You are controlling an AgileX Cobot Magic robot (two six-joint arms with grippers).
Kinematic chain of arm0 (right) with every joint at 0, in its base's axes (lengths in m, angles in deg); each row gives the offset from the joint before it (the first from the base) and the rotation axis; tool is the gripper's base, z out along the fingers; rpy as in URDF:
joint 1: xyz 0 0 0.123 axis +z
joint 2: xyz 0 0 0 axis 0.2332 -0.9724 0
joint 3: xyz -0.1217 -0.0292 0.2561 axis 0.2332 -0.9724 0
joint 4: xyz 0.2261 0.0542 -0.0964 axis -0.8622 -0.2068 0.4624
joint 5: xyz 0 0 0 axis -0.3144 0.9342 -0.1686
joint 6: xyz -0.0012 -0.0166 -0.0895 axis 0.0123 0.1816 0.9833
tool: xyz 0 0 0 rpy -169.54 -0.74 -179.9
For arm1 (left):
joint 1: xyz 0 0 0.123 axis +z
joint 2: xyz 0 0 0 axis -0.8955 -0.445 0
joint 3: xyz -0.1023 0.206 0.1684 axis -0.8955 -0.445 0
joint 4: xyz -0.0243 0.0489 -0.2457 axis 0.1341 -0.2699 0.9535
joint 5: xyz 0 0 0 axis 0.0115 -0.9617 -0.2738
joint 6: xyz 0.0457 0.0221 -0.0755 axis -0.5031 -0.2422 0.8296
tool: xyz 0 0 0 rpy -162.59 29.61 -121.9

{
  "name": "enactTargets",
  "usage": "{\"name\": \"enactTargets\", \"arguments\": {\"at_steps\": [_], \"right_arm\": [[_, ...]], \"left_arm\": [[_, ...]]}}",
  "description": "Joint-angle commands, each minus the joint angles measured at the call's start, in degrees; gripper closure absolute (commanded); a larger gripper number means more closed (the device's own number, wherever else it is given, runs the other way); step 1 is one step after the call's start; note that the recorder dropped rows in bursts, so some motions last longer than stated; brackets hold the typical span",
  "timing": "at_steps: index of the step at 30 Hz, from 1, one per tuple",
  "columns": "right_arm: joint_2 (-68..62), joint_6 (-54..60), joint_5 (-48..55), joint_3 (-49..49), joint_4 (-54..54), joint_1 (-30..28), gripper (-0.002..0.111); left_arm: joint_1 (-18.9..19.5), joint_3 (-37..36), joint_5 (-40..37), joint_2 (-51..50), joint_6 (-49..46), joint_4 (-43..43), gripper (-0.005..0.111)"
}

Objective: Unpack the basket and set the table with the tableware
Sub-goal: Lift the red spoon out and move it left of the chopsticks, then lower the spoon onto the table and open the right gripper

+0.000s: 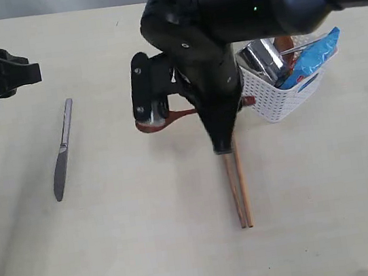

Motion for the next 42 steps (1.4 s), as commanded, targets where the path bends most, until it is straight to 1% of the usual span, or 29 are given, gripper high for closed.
{"name": "enactTargets", "arguments": {"at_steps": [1,3,4,6,8,10,11,12,14,16,20,22,25,27,30,34,37,38,40,42], "right_arm": [[0.0,27.8,-5.8,0.2,8.4,-0.4,0.108],[-0.8,36.8,-8.0,0.2,9.4,-0.4,0.108],[-1.8,47.8,-10.1,0.2,8.9,-0.2,0.108],[-3.2,58.1,-11.6,0.2,9.8,0.4,0.108],[-4.1,62.9,-13.1,0.2,10.3,0.4,0.108],[-5.1,71.8,-16.4,0.2,9.3,0.3,0.108],[-5.1,75.2,-18.9,0.2,7.2,0.3,0.108],[-5.1,78.9,-21.6,0.2,2.8,0.3,0.108],[-5.1,90.1,-21.4,0.2,-6.4,0.3,0.108],[-5.4,95.7,-20.9,0.2,-10.1,-0.3,0.108],[-5.8,97.2,-20.3,0.1,-10.3,-2.3,0.108],[-5.8,97.2,-20.0,-2.3,-9.7,-3.4,0.108],[-5.8,97.2,-27.6,-8.3,-4.8,-4.2,0.108],[-5.8,97.2,-33.8,-10.7,-4.5,-4.5,0.108],[-5.8,95.7,-39.2,-12.3,-4.7,-4.9,0.108],[-6.2,90.5,-39.1,-12.5,-4.7,-4.9,0.108],[-6.3,89.9,-38.7,-12.5,-3.7,-4.9,0.108],[-6.3,89.9,-38.5,-12.5,-2.8,-4.9,0.106],[-6.4,89.9,-37.4,-12.5,-0.7,-5.0,0.084],[-6.4,89.9,-37.8,-12.5,-0.7,-5.0,0.074]], "left_arm": [[0.3,-0.3,0.2,0.5,-0.1,-0.2,0.066],[0.3,-0.3,0.2,0.5,-0.1,-0.2,0.066],[0.3,-0.3,0.2,0.5,-0.1,-0.2,0.066],[0.3,-0.3,0.2,0.5,-0.1,-0.2,0.066],[0.3,-0.3,0.2,0.5,-0.1,-0.2,0.066],[0.3,-0.3,0.2,0.5,-0.1,-0.2,0.066],[0.3,-0.3,0.2,0.5,-0.1,-0.2,0.066],[0.3,-0.3,0.2,0.5,-0.1,-0.2,0.066],[0.3,-0.3,0.2,0.5,-0.1,-0.2,0.066],[0.3,-0.3,0.2,0.5,-0.1,-0.2,0.066],[0.3,-0.3,0.2,0.5,-0.1,-0.2,0.066],[0.3,-0.3,0.2,0.5,-0.1,-0.2,0.066],[0.3,-0.3,0.2,0.5,-0.1,-0.2,0.066],[0.3,-0.3,0.2,0.5,-0.1,-0.2,0.066],[0.3,-0.3,0.2,0.5,-0.1,-0.2,0.066],[0.3,-0.3,0.2,0.5,-0.1,-0.2,0.066],[0.3,-0.3,0.2,0.5,-0.1,-0.2,0.066],[0.3,-0.3,0.2,0.5,-0.1,-0.2,0.066],[0.3,-0.3,0.2,0.5,-0.1,-0.2,0.066],[0.3,-0.3,0.2,0.5,-0.1,-0.2,0.066]]}}
